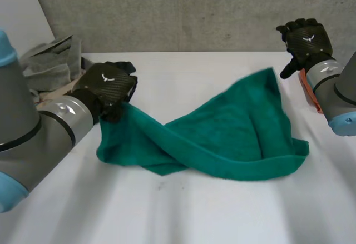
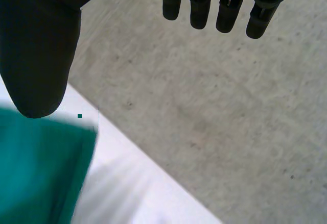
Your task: Fold the laundry.
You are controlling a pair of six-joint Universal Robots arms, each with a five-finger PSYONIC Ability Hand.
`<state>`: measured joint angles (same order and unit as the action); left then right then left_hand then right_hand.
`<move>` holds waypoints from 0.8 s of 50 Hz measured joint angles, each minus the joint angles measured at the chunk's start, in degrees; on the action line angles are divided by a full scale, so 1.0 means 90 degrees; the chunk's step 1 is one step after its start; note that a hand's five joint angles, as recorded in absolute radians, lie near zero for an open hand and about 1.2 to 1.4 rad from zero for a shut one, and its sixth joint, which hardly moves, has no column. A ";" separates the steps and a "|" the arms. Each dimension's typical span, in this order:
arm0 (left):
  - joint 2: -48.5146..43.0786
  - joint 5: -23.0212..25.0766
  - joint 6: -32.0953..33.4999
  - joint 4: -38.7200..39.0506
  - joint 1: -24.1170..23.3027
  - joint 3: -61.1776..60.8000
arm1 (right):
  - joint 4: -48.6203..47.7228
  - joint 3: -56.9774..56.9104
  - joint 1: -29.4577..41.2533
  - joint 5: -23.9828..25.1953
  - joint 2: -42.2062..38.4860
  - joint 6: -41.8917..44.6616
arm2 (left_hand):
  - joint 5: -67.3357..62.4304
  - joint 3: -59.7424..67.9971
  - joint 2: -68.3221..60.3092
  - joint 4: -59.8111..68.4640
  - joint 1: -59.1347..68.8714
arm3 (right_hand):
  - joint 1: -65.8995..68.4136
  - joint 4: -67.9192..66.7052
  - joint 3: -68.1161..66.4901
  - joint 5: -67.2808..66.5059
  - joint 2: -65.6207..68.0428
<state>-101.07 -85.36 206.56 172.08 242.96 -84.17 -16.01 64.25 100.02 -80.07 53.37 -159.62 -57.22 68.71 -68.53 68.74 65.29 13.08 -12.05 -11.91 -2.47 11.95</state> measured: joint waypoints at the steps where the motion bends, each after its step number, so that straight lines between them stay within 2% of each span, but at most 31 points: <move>1: 0.0052 0.0000 -0.0030 0.0005 -0.0002 -0.0004 | 0.0125 0.0015 0.0008 -0.0016 0.0020 0.0005 | 0.0000 0.0000 0.0000 0.0000 0.0000 | 0.0000 0.0021 0.0011 -0.0001 0.0000; 5: 0.0202 0.0002 -0.0165 0.0042 0.0004 -0.0011 | 0.0752 0.0162 0.0020 -0.0029 0.0230 0.0053 | 0.0000 0.0000 0.0000 0.0001 0.0000 | 0.0000 0.0034 0.0011 0.0000 0.0000; 13: 0.0420 0.0006 -0.0572 0.0391 0.0034 0.0010 | 0.3078 0.1451 -0.0208 0.0327 0.1450 0.0373 | 0.0000 0.0000 0.0000 0.0000 0.0000 | 0.0000 0.0034 0.0011 0.0000 0.0000; 17: 0.0467 0.0004 -0.0714 0.0539 0.0030 0.0038 | 0.3542 0.2159 -0.0475 0.0550 0.1818 0.0534 | 0.0000 0.0000 0.0000 0.0000 0.0000 | 0.0222 -0.0292 -0.0305 -0.0291 0.0318; 23: 0.0485 0.0000 -0.0853 0.0647 0.0011 0.0124 | 0.3135 0.3361 -0.0907 0.0978 0.2200 0.0774 | 0.0000 0.0000 0.0000 0.0001 0.0000 | 0.1691 -0.1787 -0.1817 -0.1762 0.1787; 32: 0.0448 -0.0007 -0.0859 0.0647 0.0010 0.0196 | 0.2104 0.4189 -0.1164 0.1270 0.2084 0.0966 | 0.0000 0.0000 0.0000 0.0000 0.0000 | 0.2021 -0.2160 -0.2184 -0.2132 0.2144; 35: 0.0447 -0.0025 -0.0858 0.0642 0.0020 0.0210 | 0.1979 0.4201 -0.1161 0.1262 0.1887 0.1013 | 0.0000 0.0000 0.0000 0.0000 0.0000 | 0.3561 -0.3676 -0.3704 -0.3495 0.3722; 36: 0.0449 -0.0046 -0.0858 0.0640 0.0028 0.0218 | 0.1923 0.4179 -0.1160 0.1252 0.1778 0.1047 | 0.0000 0.0000 0.0000 0.0000 0.0000 | 0.4671 -0.4672 -0.4791 -0.4600 0.4862; 38: 0.0453 -0.0084 -0.0858 0.0637 0.0038 0.0229 | 0.1868 0.4140 -0.1154 0.1235 0.1639 0.1099 | 0.0000 0.0000 0.0000 0.0000 0.0000 | 0.5678 -0.5902 -0.5901 -0.5838 0.5968; 40: 0.0460 -0.0129 -0.0861 0.0636 0.0046 0.0239 | 0.1838 0.4094 -0.1152 0.1215 0.1541 0.1144 | 0.0000 0.0000 0.0000 0.0000 0.0000 | 0.5684 -0.6180 -0.6157 -0.5965 0.6151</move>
<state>-96.93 -86.52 198.81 177.81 243.37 -82.02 0.54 101.10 89.66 -69.13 67.24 -149.32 -57.22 68.71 -68.53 68.74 65.29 64.24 -67.67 -67.32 -56.16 67.31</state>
